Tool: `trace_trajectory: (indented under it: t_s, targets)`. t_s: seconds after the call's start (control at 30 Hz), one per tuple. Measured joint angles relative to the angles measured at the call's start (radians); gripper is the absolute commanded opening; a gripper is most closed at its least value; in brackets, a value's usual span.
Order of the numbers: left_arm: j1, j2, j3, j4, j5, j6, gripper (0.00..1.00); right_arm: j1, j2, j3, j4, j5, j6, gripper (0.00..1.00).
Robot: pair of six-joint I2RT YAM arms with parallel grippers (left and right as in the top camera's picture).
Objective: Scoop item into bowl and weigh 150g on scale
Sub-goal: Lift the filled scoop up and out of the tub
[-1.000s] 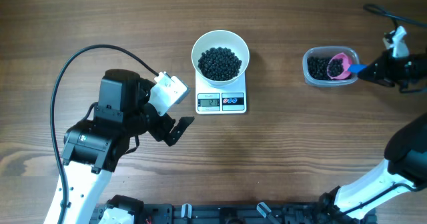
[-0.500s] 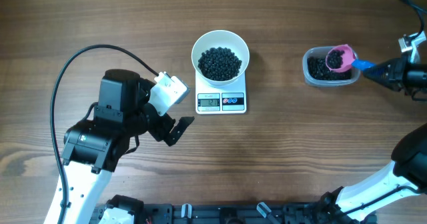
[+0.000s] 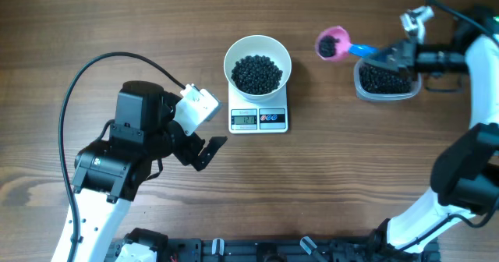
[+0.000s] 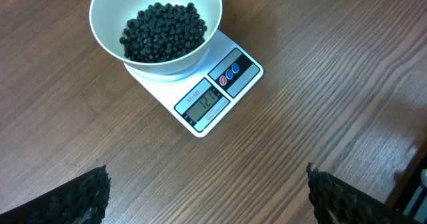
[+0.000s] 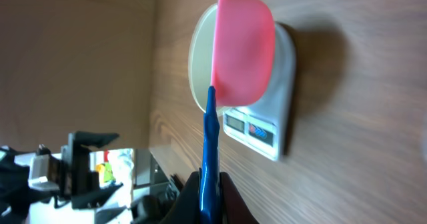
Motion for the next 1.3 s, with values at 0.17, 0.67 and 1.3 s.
trace_trajectory:
  t_s: [0.17,0.67,1.3]
  targets:
    - [0.0,0.0,0.0,0.0,0.0,0.0,1.0,0.185,-0.001,-0.012,0.404,-0.091,0.383,0.05]
    - [0.0,0.0,0.0,0.0,0.0,0.0,1.0,0.293,-0.01,-0.023,1.187,-0.166,1.143,0.04]
    - [0.0,0.0,0.0,0.0,0.0,0.0,1.0,0.306,-0.01,-0.021,0.975,-0.245,1.019,0.05]
